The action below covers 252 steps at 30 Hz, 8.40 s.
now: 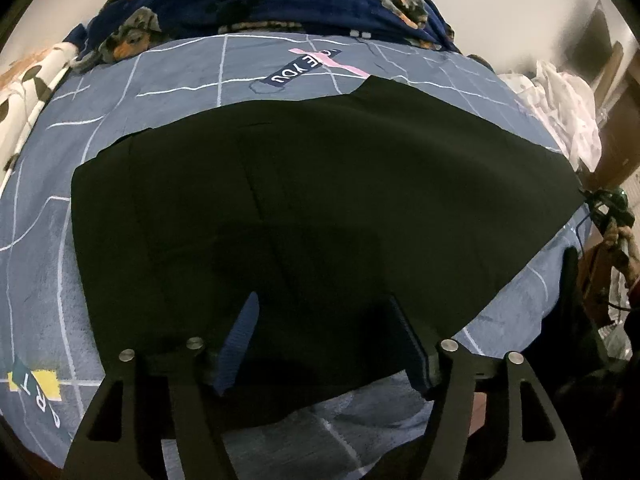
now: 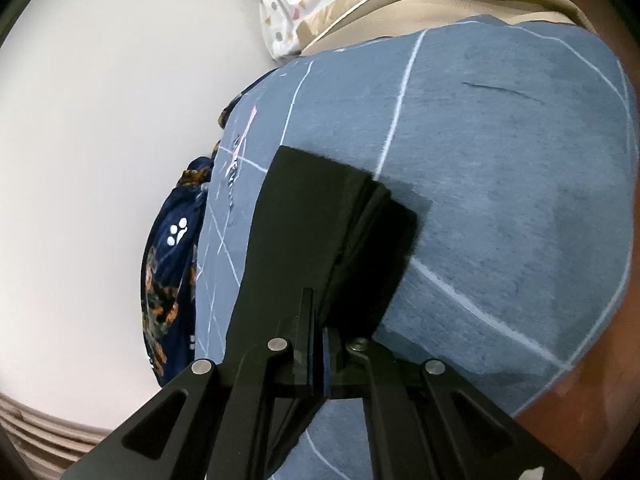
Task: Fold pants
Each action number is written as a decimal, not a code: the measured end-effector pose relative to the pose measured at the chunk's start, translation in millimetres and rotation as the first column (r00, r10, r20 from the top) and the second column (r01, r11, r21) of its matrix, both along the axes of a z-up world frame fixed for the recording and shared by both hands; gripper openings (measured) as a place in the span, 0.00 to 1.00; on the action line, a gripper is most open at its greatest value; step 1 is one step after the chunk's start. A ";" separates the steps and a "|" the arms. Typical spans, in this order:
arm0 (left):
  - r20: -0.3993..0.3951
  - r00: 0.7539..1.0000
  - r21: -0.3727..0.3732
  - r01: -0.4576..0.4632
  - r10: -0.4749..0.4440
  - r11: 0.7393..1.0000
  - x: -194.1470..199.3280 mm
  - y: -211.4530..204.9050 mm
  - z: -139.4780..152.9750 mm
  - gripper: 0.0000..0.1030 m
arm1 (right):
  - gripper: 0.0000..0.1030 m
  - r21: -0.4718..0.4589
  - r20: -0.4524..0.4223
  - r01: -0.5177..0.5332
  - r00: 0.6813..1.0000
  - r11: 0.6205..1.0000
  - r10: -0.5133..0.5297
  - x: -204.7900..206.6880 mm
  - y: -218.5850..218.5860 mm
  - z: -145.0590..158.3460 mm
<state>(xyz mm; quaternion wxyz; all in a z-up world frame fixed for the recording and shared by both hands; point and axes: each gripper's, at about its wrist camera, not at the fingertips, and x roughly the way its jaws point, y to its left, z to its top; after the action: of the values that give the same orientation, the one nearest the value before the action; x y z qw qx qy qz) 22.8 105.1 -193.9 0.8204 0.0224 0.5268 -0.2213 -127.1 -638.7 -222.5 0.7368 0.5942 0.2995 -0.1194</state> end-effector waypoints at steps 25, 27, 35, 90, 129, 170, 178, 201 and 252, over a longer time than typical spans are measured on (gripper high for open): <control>0.030 0.998 -0.089 -0.043 0.046 0.995 -1.0 -3.3 2.6 0.88 | 0.16 -0.239 0.126 -0.201 0.964 0.950 0.235 16.1 95.2 95.8; 0.044 0.995 -0.137 -0.082 0.089 0.987 -2.9 2.9 11.8 0.88 | 0.17 -0.238 0.105 -0.329 0.927 0.914 0.361 42.4 141.2 92.2; 0.174 0.954 -0.166 -0.217 0.245 0.962 -8.1 38.2 53.8 0.88 | 0.23 -0.315 0.006 -0.700 0.674 0.641 0.738 111.4 327.2 85.9; 0.086 0.943 -0.109 -0.311 0.321 0.944 12.3 41.2 46.7 0.23 | 0.42 -0.157 0.006 0.056 0.998 0.986 -0.056 -40.4 -3.8 28.4; -0.030 0.968 -0.176 -0.250 0.248 0.952 17.8 9.1 2.7 0.38 | 0.13 -0.311 0.099 -0.240 0.954 0.919 0.283 40.5 86.0 100.9; -0.033 0.975 -0.177 -0.221 0.218 0.959 9.6 5.2 3.4 0.60 | 0.34 -0.336 -0.153 -0.741 0.652 0.582 0.743 101.7 316.5 52.8; -0.031 0.976 -0.176 -0.218 0.216 0.960 8.8 3.9 2.7 0.62 | 0.52 -0.159 0.079 -0.760 0.627 0.631 0.775 99.4 310.9 42.9; 0.001 0.985 -0.168 -0.170 0.173 0.971 5.5 -5.8 4.9 0.63 | 0.30 -0.192 0.116 -0.729 0.648 0.657 0.753 99.9 295.3 54.5; -0.058 0.990 -0.117 -0.136 0.130 0.984 6.3 -36.4 8.5 0.63 | 0.09 -0.226 0.150 -0.573 0.778 0.788 0.610 124.3 179.9 22.2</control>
<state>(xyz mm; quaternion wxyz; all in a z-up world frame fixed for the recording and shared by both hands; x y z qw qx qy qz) 29.1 68.7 -185.4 0.8198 -0.0681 0.5330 -0.1978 -2.9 -458.8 -200.2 0.8119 0.4148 0.3787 0.1589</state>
